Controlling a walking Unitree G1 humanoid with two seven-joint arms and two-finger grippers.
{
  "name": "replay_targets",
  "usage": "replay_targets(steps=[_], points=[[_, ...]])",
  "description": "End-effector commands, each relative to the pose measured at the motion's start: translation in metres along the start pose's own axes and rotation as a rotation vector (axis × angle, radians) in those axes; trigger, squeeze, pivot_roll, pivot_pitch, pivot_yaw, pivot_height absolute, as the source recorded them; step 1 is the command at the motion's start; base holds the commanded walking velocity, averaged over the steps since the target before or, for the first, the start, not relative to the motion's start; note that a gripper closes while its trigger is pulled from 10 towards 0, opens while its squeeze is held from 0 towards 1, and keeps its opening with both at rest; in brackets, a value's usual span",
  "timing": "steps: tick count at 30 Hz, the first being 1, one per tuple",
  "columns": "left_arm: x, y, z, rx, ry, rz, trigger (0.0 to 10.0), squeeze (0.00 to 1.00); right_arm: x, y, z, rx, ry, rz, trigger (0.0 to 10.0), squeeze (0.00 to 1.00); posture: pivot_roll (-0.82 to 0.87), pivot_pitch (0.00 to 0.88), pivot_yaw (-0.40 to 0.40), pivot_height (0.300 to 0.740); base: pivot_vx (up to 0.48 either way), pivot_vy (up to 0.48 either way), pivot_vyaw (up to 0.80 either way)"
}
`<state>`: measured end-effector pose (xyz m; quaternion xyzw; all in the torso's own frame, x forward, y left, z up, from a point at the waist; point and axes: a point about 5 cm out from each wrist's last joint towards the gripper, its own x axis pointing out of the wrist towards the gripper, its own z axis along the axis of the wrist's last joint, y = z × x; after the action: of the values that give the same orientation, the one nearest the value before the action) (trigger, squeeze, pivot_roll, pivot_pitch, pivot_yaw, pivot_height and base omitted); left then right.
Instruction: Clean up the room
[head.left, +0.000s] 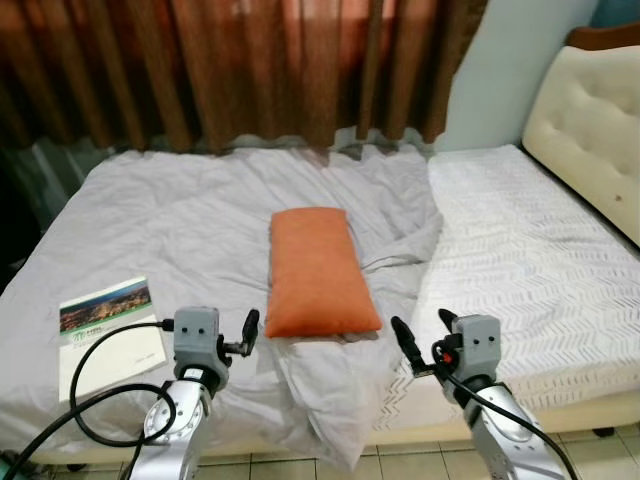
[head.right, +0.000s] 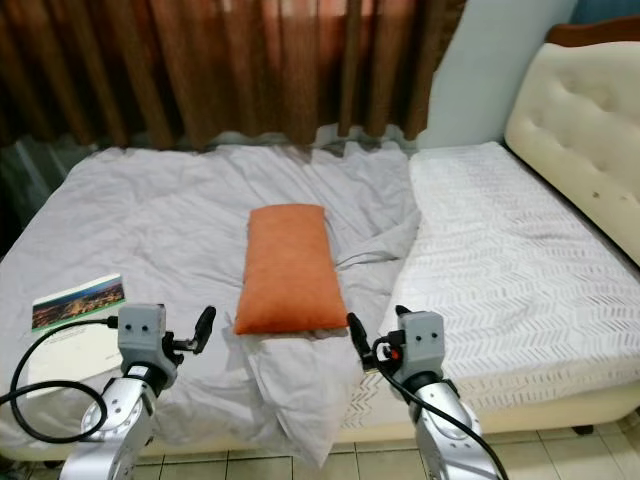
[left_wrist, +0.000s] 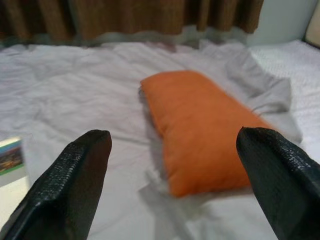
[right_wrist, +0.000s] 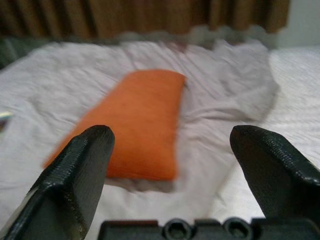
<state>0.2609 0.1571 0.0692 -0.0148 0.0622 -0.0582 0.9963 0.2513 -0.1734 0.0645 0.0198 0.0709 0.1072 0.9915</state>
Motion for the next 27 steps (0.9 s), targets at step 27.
replay_targets(steps=[27], points=[[-0.0013,0.0021,-0.0015,-0.029,0.009,0.027,10.0,0.0,0.0113,0.0079,0.0008,0.021,0.024,0.042,10.0,0.0,-0.02,0.0,-0.021,0.74,0.465,0.0,0.0]])
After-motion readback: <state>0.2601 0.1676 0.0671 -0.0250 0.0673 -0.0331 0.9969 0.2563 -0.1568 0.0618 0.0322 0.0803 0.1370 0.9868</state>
